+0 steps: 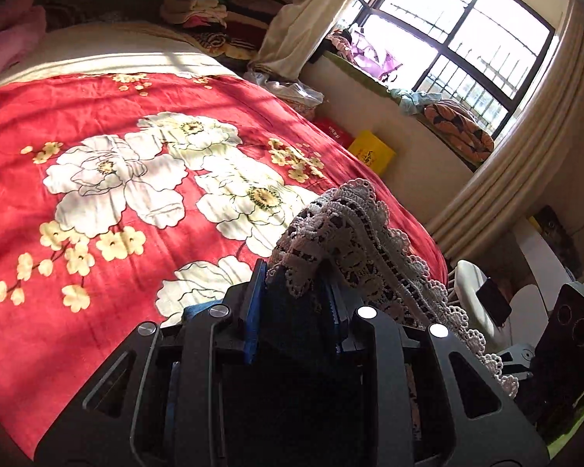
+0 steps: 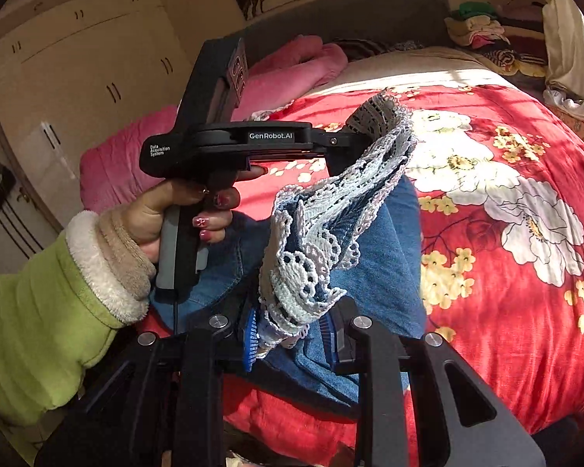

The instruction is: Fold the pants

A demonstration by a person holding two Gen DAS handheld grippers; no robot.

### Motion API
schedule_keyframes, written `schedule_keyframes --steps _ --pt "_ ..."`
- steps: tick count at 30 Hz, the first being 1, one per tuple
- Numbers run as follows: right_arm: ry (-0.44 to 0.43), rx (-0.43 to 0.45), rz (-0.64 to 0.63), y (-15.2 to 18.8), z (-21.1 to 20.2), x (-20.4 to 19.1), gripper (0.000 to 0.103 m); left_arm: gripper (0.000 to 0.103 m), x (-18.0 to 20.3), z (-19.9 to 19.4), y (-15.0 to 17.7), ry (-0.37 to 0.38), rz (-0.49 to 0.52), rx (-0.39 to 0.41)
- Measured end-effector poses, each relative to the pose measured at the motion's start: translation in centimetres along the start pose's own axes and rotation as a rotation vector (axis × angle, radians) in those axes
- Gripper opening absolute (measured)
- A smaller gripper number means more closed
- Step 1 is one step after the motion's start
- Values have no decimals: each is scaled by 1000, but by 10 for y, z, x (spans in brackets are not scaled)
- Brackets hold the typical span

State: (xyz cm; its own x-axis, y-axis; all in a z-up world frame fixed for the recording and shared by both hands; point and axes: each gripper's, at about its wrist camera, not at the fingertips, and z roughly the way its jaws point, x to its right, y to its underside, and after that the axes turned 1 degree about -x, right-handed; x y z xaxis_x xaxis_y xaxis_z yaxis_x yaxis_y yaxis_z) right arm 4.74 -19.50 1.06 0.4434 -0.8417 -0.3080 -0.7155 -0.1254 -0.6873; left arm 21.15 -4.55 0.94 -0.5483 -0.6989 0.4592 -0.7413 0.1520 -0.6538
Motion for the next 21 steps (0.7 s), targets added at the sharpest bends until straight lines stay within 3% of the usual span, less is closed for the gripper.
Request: schedule_keyframes --steps 2,6,9,12,16,21 --pt "8 -34 -40 5 15 -11 25 24 -12 -6 8 -28 -52 -6" --pt "3 -94 -103 17 42 -29 25 48 -34 -32 23 -20 -170 34" --pt "11 -117 -142 25 55 -38 27 62 -47 -46 34 28 -261 53" --pt "22 -127 -165 30 63 -42 28 80 -55 -55 46 132 -356 68" --pt "-23 -130 -150 32 65 -40 42 89 -62 -59 56 185 -438 68" --pt "-99 -86 -107 34 39 -38 52 89 -64 -49 54 144 -461 25"
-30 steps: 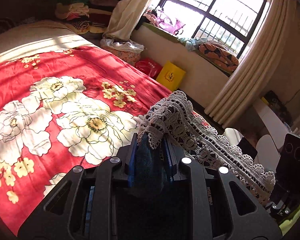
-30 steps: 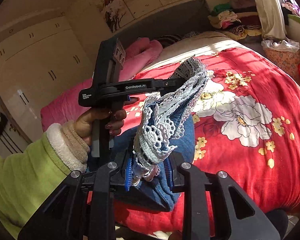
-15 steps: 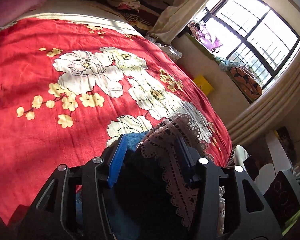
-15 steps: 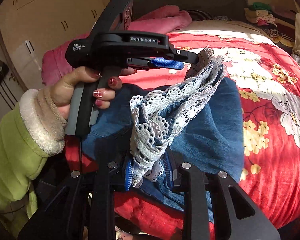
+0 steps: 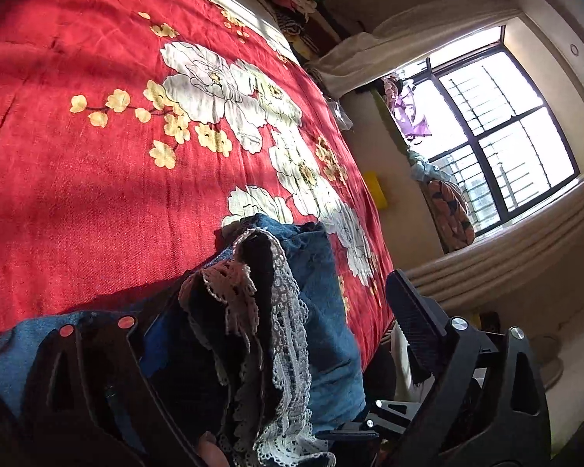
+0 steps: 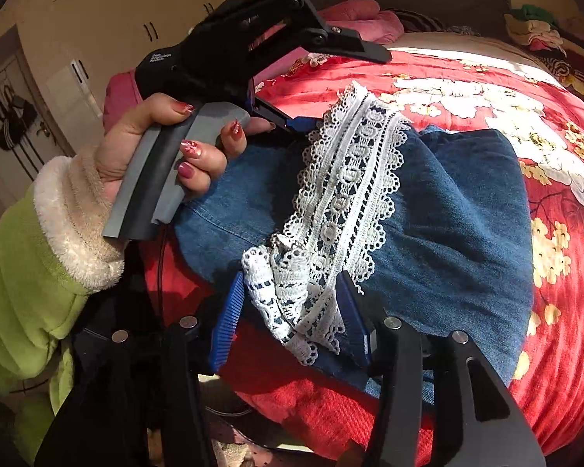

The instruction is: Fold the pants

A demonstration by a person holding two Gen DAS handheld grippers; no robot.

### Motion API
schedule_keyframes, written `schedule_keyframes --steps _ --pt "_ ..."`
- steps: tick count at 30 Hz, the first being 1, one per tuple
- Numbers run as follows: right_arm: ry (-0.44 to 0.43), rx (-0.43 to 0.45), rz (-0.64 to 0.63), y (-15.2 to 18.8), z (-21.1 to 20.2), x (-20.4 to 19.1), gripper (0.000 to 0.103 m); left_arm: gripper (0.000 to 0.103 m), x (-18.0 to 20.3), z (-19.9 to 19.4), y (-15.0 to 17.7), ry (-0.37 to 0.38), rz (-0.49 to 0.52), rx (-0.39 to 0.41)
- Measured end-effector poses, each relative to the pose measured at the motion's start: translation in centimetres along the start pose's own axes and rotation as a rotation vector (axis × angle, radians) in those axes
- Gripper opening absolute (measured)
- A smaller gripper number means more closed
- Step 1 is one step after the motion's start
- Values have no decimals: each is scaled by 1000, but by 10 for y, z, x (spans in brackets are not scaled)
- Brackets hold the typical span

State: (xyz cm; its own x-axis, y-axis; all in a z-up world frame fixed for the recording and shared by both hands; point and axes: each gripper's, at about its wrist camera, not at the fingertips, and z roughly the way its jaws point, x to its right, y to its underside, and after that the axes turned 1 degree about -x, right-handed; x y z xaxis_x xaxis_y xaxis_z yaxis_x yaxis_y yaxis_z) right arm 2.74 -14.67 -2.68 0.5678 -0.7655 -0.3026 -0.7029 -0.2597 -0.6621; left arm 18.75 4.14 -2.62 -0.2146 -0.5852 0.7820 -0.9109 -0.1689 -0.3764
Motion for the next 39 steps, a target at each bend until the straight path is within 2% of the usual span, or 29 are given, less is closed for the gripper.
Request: schedule_keyframes --steps 3,5,6,7,9,10,12,14,15,17,18,19,21,23,27,29,30,32,34,35,37,39 --pt "-11 95 76 -5 -29 22 60 89 4 12 -2 -58 20 -34" --pt "38 135 147 -14 -43 50 62 86 6 19 -2 -89 36 -53" --pt "73 137 182 -20 -45 67 64 74 7 21 -2 -96 40 -60" --pt "101 130 218 -27 -44 86 64 68 7 24 -3 -107 40 -62" --pt "79 108 289 -42 -39 121 65 53 5 27 -4 -114 30 -62" --pt "80 96 331 -49 -33 137 65 49 4 28 -5 -114 27 -61" --pt "61 55 382 -58 -19 159 65 30 4 30 -7 -116 24 -59" --pt "62 27 411 -68 -5 173 65 26 6 31 -8 -99 25 -55" --pt "24 1 414 -71 5 178 65 26 9 30 -9 -91 30 -53" --pt "1 -49 457 -71 22 190 60 22 13 30 -10 -60 37 -41" --pt "-27 -63 469 -70 27 193 31 22 15 29 -11 -34 36 -35" --pt "-49 -60 480 -69 26 197 10 22 16 28 -12 -6 37 -20" --pt "-64 -15 490 -68 15 205 7 22 17 24 -15 36 52 10" --pt "-64 6 501 -66 9 208 7 22 12 24 -18 18 54 23" --pt "3 -37 460 -64 26 206 8 22 -10 38 -24 -177 21 1" --pt "-3 -39 476 -62 28 207 11 24 -17 41 -22 -219 16 -9" --pt "-17 -30 497 -61 27 209 13 24 -18 40 -21 -233 22 -8" --pt "-8 -7 505 -59 12 206 24 25 -16 34 -19 -233 28 6" --pt "13 26 481 -56 -8 197 50 36 -11 21 -18 -223 29 32" --pt "20 43 469 -54 -19 191 56 42 -7 12 -17 -209 31 49" --pt "20 64 431 -50 -37 177 60 46 5 -6 -10 -181 53 91" --pt "38 69 395 -41 -53 160 60 52 17 -21 2 -221 76 113"
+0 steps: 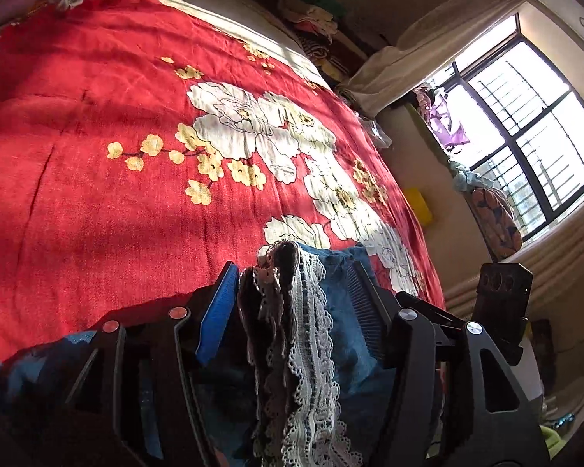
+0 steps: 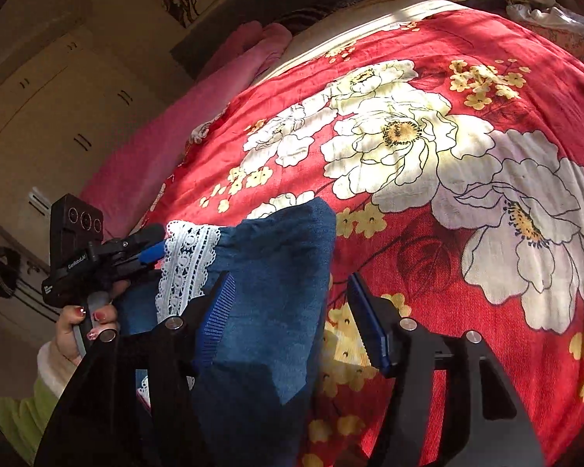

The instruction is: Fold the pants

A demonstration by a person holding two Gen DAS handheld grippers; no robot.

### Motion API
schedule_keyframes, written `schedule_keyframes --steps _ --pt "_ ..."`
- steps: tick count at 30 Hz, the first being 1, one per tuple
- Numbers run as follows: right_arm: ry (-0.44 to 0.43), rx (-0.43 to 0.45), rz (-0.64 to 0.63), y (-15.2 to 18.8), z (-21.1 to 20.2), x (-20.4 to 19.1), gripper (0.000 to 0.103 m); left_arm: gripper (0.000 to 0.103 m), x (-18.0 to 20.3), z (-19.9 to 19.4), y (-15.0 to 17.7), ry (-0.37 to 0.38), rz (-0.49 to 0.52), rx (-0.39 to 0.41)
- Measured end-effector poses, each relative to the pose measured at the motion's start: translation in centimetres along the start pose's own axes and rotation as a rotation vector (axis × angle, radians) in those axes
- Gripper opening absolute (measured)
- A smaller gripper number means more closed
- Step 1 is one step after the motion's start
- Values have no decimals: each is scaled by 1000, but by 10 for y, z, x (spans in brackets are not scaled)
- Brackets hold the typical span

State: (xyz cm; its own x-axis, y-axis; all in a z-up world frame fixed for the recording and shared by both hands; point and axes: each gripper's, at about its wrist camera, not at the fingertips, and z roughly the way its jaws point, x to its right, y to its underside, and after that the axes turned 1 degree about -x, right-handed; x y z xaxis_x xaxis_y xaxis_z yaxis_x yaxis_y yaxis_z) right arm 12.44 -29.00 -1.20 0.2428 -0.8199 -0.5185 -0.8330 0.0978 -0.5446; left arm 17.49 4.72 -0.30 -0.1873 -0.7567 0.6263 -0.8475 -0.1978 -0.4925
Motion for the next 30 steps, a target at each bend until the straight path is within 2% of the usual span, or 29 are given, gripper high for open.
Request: schedule_keyframes --steps 2,4,7,8,10,11,12,13,15,18,20,22,24,25,26,27,30 --pt "-5 -2 -38 15 -13 -11 60 54 12 -14 15 -59 42 7" --pt "17 -12 -78 31 -22 -21 62 56 23 -28 34 -53 69 27" --pt "49 -40 -112 52 -22 -33 62 59 37 -43 64 11 93 47" --pt "42 -59 -112 59 -20 -36 62 59 44 -43 73 9 110 40" --pt "47 -106 -107 71 -11 -39 62 59 59 -40 92 -49 177 34" --pt "63 -120 -114 77 -7 -41 61 57 68 -37 101 -79 223 29" --pt "81 -139 -134 84 -2 -42 60 49 74 -34 109 -92 256 26" --pt "120 -162 -152 91 3 -43 59 45 77 -29 116 -95 270 14" --pt "176 -192 -188 104 11 -44 59 41 76 -15 129 -125 279 -54" --pt "215 -183 -239 115 11 -48 57 40 67 1 150 -192 275 -119" --pt "219 -177 -244 118 12 -48 58 40 59 1 159 -193 261 -100" --pt "214 -176 -236 119 14 -47 59 34 55 0 160 -207 260 -78" --pt "204 -182 -228 117 11 -48 59 34 54 -4 158 -192 242 -71" --pt "190 -182 -212 114 7 -48 59 35 55 -10 157 -183 235 -66" --pt "171 -174 -191 110 0 -47 59 44 56 -17 156 -177 233 -54" --pt "145 -157 -173 106 -8 -47 59 58 58 -26 155 -183 232 -35" --pt "121 -94 -169 92 -30 -53 60 61 61 -56 152 -218 221 21"
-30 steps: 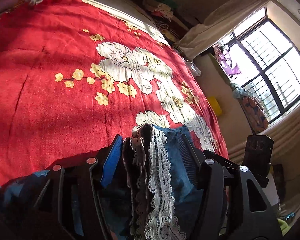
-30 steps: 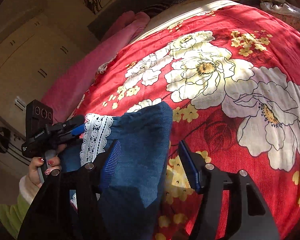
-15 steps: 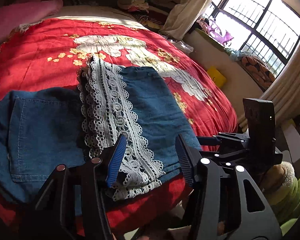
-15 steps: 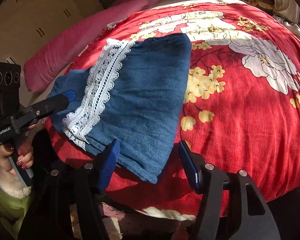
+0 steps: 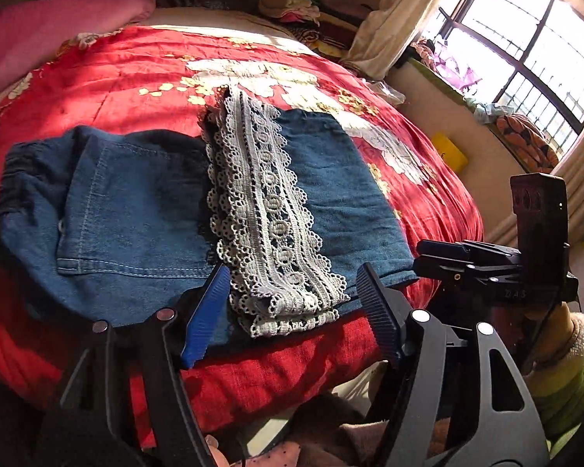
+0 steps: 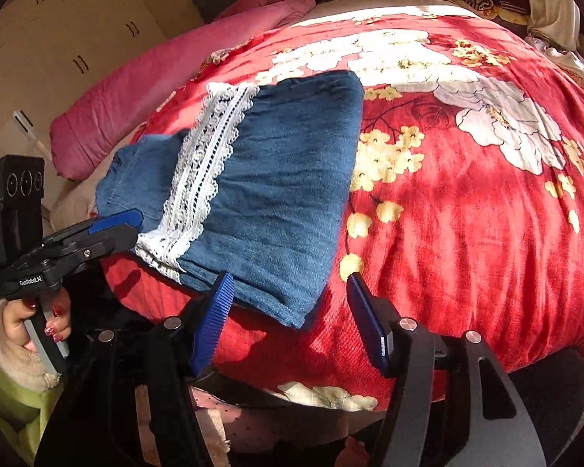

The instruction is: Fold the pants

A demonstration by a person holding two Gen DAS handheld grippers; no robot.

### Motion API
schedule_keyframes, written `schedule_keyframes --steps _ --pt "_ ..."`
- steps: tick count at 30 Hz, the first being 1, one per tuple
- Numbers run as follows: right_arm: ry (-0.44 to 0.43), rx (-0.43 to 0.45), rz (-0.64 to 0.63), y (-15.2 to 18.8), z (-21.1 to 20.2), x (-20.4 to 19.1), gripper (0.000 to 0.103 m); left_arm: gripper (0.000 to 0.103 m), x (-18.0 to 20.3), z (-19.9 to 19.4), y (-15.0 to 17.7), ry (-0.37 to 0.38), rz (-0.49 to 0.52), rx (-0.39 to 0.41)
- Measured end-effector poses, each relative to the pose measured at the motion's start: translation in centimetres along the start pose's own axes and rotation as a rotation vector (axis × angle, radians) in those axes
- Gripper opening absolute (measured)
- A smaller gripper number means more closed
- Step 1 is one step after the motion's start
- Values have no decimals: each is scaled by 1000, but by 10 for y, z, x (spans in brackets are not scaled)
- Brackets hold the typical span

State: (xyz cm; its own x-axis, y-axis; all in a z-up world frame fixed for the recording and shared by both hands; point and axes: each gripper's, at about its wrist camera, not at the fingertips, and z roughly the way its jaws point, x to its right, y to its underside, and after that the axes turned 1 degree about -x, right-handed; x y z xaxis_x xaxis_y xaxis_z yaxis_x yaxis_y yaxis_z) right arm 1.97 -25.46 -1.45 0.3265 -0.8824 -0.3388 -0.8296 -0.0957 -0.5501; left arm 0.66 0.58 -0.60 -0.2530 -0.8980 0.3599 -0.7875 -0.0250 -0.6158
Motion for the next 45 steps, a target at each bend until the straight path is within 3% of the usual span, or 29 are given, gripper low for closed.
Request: schedule_keyframes --steps 7,11,15,26,31,45 --pt "-20 90 -123 -58 -23 -39 73 84 -46 -54 12 -137 -168 77" --pt "-95 88 -206 -92 -12 -80 81 89 -81 -65 23 -148 -308 83" --pt "-159 48 -267 -118 19 -117 84 90 -105 -69 32 -106 -406 103" --pt "-206 -104 -363 -155 107 -175 85 91 -123 -53 29 -12 -461 100" --pt "-230 -180 -405 -167 138 -193 91 91 -122 -38 24 25 -457 71" --pt "-210 -385 -591 -173 229 -257 92 91 -133 -22 26 79 -498 73"
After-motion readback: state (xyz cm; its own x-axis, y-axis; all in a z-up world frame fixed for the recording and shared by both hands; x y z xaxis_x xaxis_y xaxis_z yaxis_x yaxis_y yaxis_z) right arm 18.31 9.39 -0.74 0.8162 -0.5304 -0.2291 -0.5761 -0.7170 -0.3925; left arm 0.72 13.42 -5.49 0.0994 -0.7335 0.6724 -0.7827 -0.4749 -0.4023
